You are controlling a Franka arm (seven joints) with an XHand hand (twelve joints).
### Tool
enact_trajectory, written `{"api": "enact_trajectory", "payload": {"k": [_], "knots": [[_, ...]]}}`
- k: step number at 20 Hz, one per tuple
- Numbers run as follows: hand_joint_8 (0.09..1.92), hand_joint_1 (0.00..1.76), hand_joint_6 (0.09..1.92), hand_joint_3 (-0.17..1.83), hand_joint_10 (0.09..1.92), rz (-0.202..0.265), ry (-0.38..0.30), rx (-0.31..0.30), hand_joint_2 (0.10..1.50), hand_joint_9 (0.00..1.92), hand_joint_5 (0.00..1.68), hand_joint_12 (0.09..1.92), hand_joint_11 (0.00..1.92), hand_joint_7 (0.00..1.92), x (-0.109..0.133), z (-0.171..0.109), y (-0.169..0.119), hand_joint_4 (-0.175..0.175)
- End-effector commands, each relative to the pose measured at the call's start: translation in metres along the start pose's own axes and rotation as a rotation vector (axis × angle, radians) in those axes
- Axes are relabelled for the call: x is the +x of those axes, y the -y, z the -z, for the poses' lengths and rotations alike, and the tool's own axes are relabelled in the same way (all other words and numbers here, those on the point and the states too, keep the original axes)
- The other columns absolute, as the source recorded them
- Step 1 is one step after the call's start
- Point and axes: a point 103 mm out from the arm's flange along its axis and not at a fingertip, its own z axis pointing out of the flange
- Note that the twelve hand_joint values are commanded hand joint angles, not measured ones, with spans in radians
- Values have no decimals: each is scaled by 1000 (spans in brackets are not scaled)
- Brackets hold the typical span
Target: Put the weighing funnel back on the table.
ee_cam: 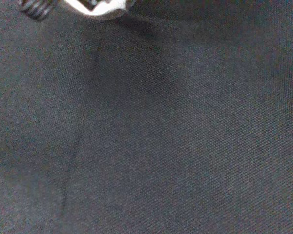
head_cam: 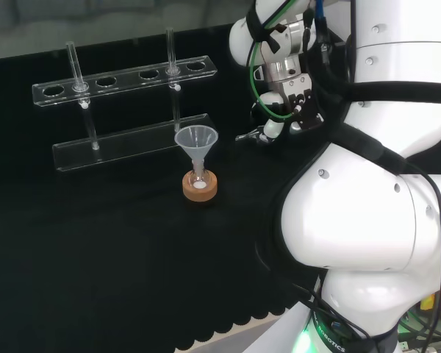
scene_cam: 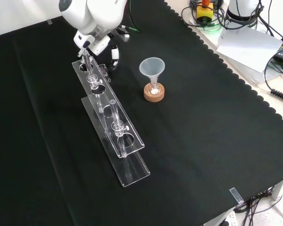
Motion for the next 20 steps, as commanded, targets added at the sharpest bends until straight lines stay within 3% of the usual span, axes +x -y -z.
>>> {"api": "enact_trajectory", "payload": {"k": [1,4,8,12,20], "knots": [[298,831,145,576,630,1,23,14,695,87,268,1225,3,3,-2,9,12,-26],[176,821,87,568,627,3,15,-1,691,25,225,1183,0,0,-4,17,22,-29],[151,806,87,560,629,2,-5,-45,679,11,194,1181,0,2,-7,29,40,-30],[208,792,87,550,655,3,-34,-112,676,84,203,1285,0,48,-8,42,66,-31],[414,772,87,555,664,-30,-49,-157,673,168,259,1418,0,40,0,62,106,-34]]}}
